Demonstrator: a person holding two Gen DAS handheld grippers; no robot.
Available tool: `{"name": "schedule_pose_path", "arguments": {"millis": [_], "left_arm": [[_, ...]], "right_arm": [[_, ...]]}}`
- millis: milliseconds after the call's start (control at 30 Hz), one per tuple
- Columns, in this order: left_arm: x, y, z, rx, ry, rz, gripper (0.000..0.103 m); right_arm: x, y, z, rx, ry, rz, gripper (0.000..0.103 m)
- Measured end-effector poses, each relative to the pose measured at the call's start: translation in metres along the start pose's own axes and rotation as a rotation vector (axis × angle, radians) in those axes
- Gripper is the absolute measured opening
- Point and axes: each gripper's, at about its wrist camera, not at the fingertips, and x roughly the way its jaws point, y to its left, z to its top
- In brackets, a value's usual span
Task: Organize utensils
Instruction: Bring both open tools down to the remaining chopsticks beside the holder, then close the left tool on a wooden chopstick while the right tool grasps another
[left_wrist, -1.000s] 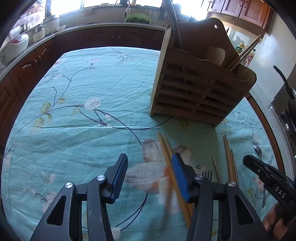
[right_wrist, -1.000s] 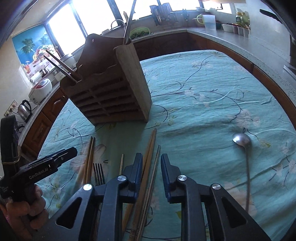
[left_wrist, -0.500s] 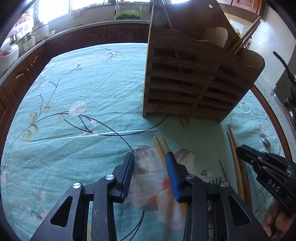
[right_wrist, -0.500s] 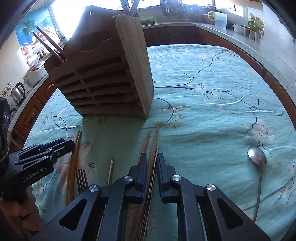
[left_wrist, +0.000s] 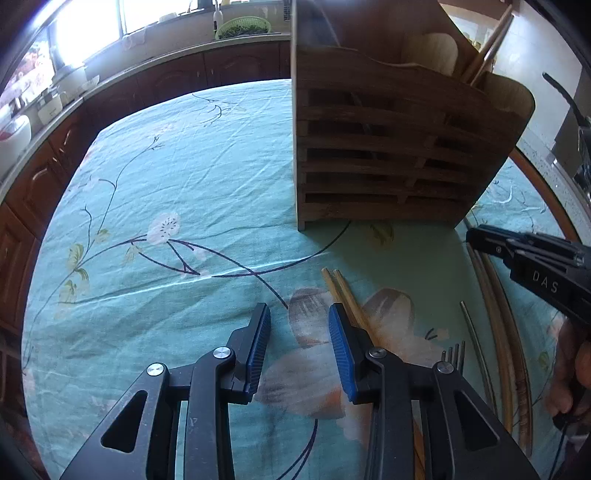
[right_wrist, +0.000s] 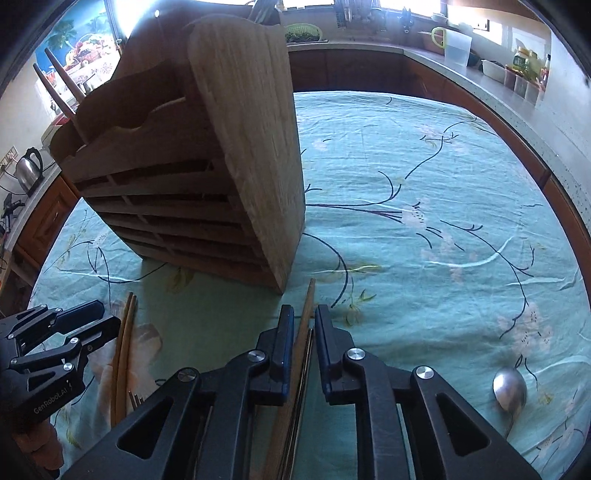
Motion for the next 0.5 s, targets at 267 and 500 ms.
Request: {"name": "schedule_pose_path", "arguments": {"millis": [267, 500], "left_arm": [[-0.001, 0.0, 0.006, -0.019, 0.028, -0.03, 0.033], [-0.001, 0.013, 0.012, -0.115, 0.057, -0.156, 0.033]], "right_arm": [[-0.005, -0.012, -0.007, 0.027, -0.007, 0.038, 0.008], [-0.01, -0.017, -0.013, 0.054, -0.015, 0.065, 0.007]]}}
